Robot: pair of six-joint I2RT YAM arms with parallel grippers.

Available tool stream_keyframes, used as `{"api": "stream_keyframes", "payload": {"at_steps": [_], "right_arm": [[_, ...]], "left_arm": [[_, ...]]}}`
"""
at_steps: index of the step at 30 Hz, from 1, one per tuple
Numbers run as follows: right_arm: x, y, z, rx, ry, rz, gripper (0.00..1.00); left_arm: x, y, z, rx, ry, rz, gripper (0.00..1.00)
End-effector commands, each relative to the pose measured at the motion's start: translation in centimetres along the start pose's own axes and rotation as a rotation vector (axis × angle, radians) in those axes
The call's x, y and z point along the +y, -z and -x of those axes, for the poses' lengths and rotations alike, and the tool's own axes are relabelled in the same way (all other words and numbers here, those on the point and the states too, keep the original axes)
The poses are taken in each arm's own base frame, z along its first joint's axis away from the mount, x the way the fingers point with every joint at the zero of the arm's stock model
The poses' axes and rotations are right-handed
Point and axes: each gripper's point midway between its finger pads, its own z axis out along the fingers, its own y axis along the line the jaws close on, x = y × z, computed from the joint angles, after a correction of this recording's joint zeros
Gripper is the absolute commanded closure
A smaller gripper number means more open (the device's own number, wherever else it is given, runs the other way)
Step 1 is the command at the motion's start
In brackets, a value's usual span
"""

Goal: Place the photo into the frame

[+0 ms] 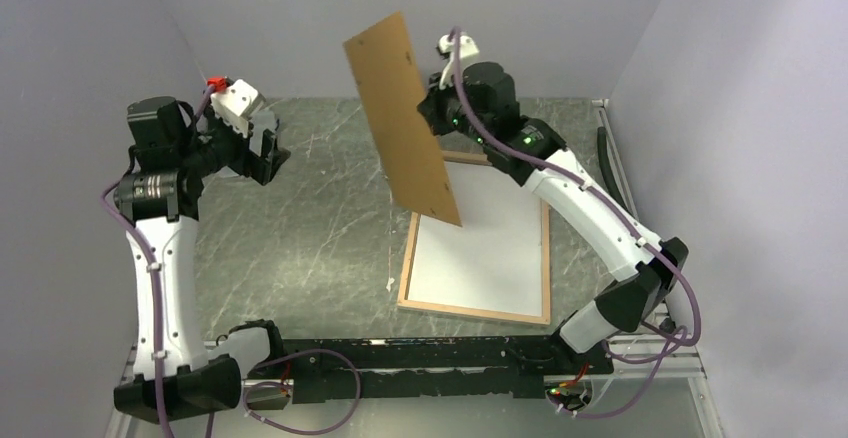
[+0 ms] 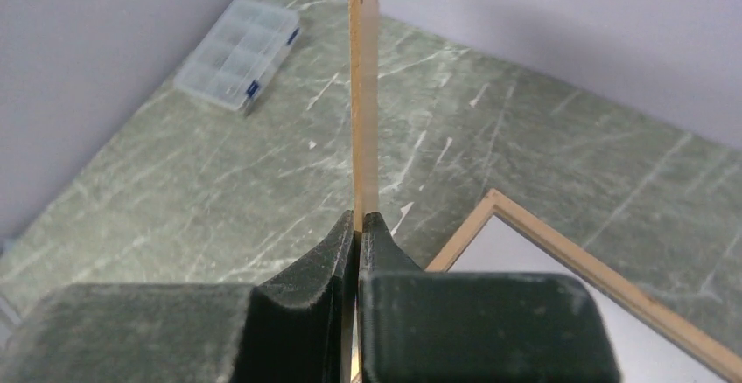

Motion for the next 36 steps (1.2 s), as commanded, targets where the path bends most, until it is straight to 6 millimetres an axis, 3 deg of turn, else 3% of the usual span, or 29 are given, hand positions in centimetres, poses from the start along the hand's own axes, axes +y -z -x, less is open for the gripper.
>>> {"api": "stream_keyframes", "payload": {"at_steps": [1, 6, 11, 20, 25, 31, 36], "right_arm": [[-2.8, 5.0, 8.2, -0.222, -0.231, -0.074, 1.00], [-6.2, 7.9, 8.6, -0.208, -0.314, -0.202, 1.00], [-8.8, 11.3, 8.4, -0.183, -0.421, -0.291, 1.00], [-10.8, 17.1, 7.1, -0.188, -0.521, -0.362, 1.00], [-11.2, 20.6, 6.1, -0.191, -0.543, -0.418, 1.00], [-10.9, 22.1, 4.5, -0.180, -0.585, -0.430, 1.00], [-10.8, 21.6, 3.0, -0.158, -0.600, -0.422, 1.00]], "left_arm": [[-2.3, -1.8, -3.8, 0.120, 0.249, -0.126, 0.06], [-4.2, -4.7, -7.2, 0.237, 0.477, -0.257, 0.06], [-6.4, -9.0, -10.7, 0.381, 0.446, -0.242, 0.06], [-11.7, -17.6, -15.1, 0.577, 0.503, -0.354, 0.06], [-16.2, -21.9, -15.7, 0.597, 0.481, -0.454, 0.06], [-20.3, -25.8, -16.9, 0.623, 0.453, -0.470, 0.16], [-22.8, -27.0, -18.2, 0.653, 0.457, -0.467, 0.22]]}}
